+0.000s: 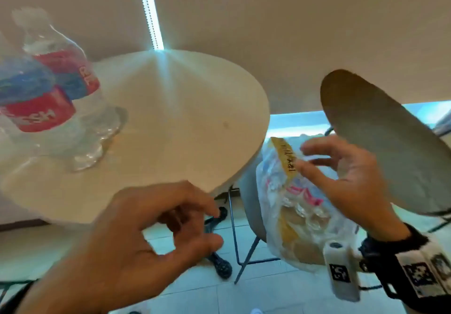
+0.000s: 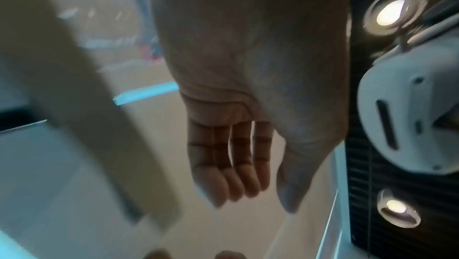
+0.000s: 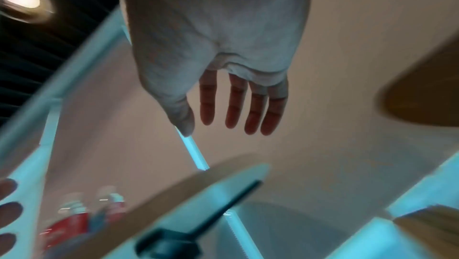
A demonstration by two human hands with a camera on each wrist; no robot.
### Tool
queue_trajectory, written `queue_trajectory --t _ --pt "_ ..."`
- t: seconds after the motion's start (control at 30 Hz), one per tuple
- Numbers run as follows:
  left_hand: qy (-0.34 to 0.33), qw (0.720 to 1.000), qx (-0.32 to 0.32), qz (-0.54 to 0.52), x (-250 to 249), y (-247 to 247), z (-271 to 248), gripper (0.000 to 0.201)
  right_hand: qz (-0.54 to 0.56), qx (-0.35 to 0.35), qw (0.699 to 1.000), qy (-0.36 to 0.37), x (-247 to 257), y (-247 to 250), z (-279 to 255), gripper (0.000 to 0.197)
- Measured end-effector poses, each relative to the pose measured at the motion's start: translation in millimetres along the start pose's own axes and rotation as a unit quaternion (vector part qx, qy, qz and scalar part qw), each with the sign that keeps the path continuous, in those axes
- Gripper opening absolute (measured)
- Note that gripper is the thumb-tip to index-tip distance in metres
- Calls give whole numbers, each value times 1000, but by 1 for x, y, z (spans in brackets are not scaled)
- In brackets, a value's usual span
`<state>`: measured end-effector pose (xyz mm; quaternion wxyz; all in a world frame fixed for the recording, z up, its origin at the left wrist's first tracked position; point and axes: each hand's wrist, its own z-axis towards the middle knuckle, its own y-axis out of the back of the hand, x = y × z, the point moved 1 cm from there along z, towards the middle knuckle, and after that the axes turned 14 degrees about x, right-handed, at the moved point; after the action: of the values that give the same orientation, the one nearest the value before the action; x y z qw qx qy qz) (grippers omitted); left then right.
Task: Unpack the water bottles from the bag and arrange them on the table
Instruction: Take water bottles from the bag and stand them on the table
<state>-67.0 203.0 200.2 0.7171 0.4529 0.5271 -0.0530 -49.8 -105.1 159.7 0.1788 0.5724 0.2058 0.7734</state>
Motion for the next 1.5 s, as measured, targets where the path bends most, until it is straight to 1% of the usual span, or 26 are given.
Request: queue_trajectory --t 0.03,0.07,0.1,0.13,0.17,0.2,0.27,0.3,0.37,0.43,0.5,0.53,0.6,0.67,0.73,0.77,0.87,0.97,1.0,1.07,1.13,1.3,1.37,1.43,1.5 --pt "-12 997 62 -37 6 -17 14 23 12 -15 998 -56 -26 2 -20 25" --pt "-7 989 133 -62 11 -38 31 21 23 -30 993 -108 -53 3 -40 24" --pt "12 979 188 -77 18 -60 50 22 29 -40 987 -153 -80 2 -60 19" --pt "25 969 224 -98 30 -85 71 23 34 -46 980 -192 -104 0 -78 14" --pt "37 966 238 -99 46 -108 90 24 38 -51 972 -224 -127 -3 -94 11" --pt "39 965 238 -100 59 -132 109 23 41 -58 965 -252 -148 -7 -107 13" --pt "57 973 206 -86 82 -180 142 25 30 -77 950 -300 -183 -13 -124 20" --pt "71 977 181 -86 90 -201 158 30 17 -81 945 -317 -196 -16 -126 25" --pt "87 984 131 -80 99 -237 190 47 -11 -93 935 -343 -214 -18 -123 37" --pt "87 993 62 -50 101 -260 218 62 -39 -108 936 -331 -221 -16 -111 48" --pt "71 997 -7 -18 99 -274 241 69 -68 -131 942 -302 -223 -13 -96 55" --pt "60 998 -26 -2 99 -281 251 72 -85 -140 942 -294 -224 -10 -89 59" --pt "59 997 -30 27 96 -288 267 77 -122 -134 935 -305 -227 -2 -77 70" --pt "79 996 -21 40 96 -295 278 81 -159 -96 926 -328 -225 5 -68 78" --pt "86 994 -14 62 100 -300 285 82 -186 -58 921 -338 -230 11 -63 80" --pt "85 993 -14 76 102 -302 287 81 -195 -51 921 -335 -234 13 -63 79" --pt "85 991 -25 100 107 -305 285 77 -211 -78 923 -313 -240 15 -64 69" --pt "81 991 -35 102 113 -309 277 77 -218 -102 928 -283 -244 5 -70 63" --pt "76 991 -35 100 114 -311 274 75 -219 -102 930 -276 -247 -1 -72 65" --pt "74 993 -29 87 117 -315 269 69 -201 -107 937 -266 -258 -13 -76 74" --pt "70 996 -24 54 118 -318 265 63 -175 -115 945 -251 -268 -18 -79 82" --pt "71 997 -42 1 120 -319 267 55 -185 -126 940 -257 -287 -11 -66 95" --pt "83 995 -50 1 124 -318 267 52 -173 -132 944 -250 -294 -11 -62 95" --pt "84 994 -65 1 127 -316 265 54 -160 -138 948 -238 -298 -10 -60 92" --pt "76 994 -80 -7 126 -314 259 57 -164 -148 951 -217 -300 -9 -59 85"
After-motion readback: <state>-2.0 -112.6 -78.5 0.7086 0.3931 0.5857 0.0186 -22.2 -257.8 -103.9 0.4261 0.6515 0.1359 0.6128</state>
